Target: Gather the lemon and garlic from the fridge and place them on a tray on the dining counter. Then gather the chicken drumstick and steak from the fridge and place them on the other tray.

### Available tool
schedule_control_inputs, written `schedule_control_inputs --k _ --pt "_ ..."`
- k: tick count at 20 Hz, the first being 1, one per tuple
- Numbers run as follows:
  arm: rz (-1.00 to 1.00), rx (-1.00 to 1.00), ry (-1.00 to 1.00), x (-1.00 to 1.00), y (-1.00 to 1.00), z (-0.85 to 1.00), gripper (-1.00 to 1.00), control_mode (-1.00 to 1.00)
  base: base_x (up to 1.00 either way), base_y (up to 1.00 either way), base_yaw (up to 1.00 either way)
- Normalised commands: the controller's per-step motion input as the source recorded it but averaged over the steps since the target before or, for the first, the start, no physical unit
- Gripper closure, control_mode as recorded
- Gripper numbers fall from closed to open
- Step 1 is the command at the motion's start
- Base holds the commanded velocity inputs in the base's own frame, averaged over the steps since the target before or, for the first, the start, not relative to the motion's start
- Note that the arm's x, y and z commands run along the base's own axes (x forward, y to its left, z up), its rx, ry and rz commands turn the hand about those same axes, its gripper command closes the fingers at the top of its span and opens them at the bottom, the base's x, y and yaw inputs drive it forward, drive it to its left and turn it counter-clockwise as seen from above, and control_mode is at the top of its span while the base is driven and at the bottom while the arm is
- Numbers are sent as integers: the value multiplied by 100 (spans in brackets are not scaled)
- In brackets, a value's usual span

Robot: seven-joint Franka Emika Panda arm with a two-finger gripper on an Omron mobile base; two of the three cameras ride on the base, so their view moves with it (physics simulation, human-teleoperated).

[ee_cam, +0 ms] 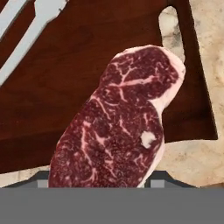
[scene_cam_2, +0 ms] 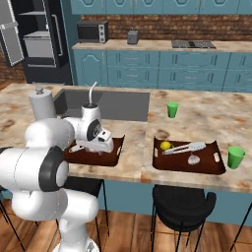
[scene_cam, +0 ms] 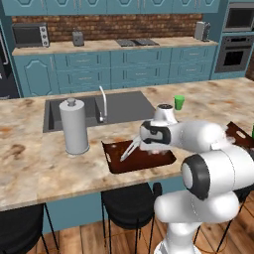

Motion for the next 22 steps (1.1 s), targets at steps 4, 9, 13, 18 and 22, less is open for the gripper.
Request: schedule_control_inputs --k 4,9,13,18,22 --pt "-2 0 0 35 0 -33 100 -100 0 0 0" --pt "-1 0 0 32 0 -34 100 -100 0 0 0" --pt "-1 0 0 30 0 -34 100 -100 0 0 0" --pt "0 0 0 12 0 -38 -100 -100 0 0 0" --pt "0 0 -1 0 0 -19 -100 -100 0 0 0"
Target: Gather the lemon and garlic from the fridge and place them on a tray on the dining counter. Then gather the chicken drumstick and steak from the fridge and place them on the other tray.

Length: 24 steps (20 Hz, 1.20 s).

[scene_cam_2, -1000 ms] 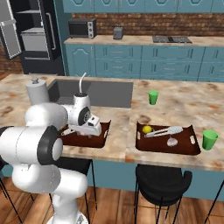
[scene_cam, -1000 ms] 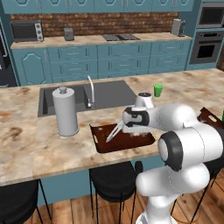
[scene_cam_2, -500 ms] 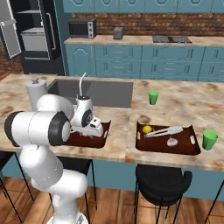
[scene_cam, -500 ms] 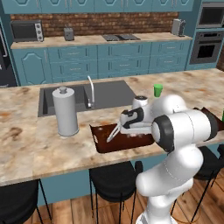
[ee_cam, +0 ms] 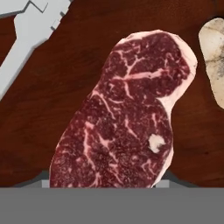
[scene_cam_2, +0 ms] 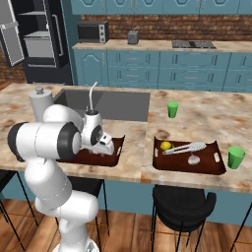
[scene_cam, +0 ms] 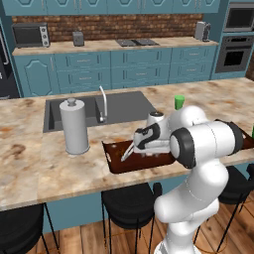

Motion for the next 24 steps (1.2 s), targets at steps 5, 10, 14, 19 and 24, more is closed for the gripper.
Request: schedule_control_inputs --k 5,10,14,19,24 --pt "0 0 0 0 -1 2 -100 -100 0 0 0" --pt "0 0 0 -25 -7 22 -100 -100 0 0 0" --pt "0 0 -2 -61 -1 50 -100 -100 0 0 0" --pt "0 0 -1 -70 0 68 -100 -100 0 0 0" --pt "0 0 -3 -87 0 78 -100 -100 0 0 0"
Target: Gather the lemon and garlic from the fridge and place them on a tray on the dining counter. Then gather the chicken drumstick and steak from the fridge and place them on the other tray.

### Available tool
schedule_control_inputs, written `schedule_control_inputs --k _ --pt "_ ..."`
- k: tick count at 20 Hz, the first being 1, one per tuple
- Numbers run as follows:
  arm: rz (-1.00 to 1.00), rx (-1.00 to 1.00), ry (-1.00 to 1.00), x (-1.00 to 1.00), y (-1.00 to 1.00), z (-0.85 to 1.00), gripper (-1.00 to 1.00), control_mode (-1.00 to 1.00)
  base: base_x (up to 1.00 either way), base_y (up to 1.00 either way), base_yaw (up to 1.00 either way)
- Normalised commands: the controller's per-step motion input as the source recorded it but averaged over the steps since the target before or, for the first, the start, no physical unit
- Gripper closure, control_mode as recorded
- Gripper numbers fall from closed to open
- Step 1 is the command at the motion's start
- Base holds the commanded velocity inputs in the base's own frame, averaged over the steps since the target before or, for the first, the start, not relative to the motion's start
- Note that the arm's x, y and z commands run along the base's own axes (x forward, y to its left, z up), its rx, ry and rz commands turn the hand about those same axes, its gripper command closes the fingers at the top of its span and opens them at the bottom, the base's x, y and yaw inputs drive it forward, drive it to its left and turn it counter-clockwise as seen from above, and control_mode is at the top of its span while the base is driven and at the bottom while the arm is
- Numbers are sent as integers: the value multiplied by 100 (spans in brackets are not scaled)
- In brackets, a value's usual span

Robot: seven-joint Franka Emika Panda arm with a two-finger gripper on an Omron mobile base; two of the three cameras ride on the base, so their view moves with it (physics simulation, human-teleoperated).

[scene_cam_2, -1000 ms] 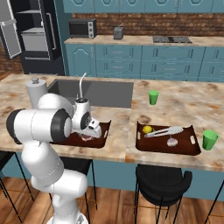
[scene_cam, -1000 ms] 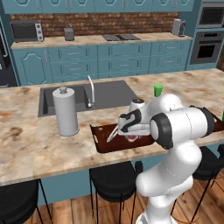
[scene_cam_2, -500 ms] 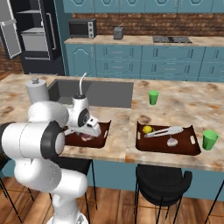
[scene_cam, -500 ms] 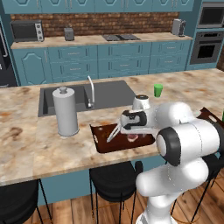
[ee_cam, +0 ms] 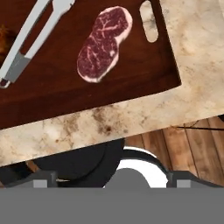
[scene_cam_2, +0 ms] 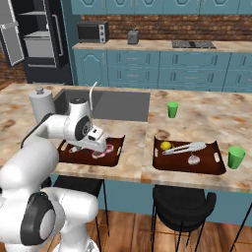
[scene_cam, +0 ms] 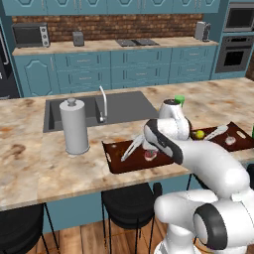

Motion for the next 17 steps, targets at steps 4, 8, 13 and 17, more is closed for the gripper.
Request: schedule_control_inputs --k 4,8,13,17 --pt "3 0 -9 -98 0 78 -100 -100 0 0 0" --pt "3 0 -11 -100 0 75 -100 -100 0 0 0" --pt "3 0 -13 -100 0 76 -100 -100 0 0 0" --pt "3 -1 -14 -88 0 74 -100 -100 0 0 0"
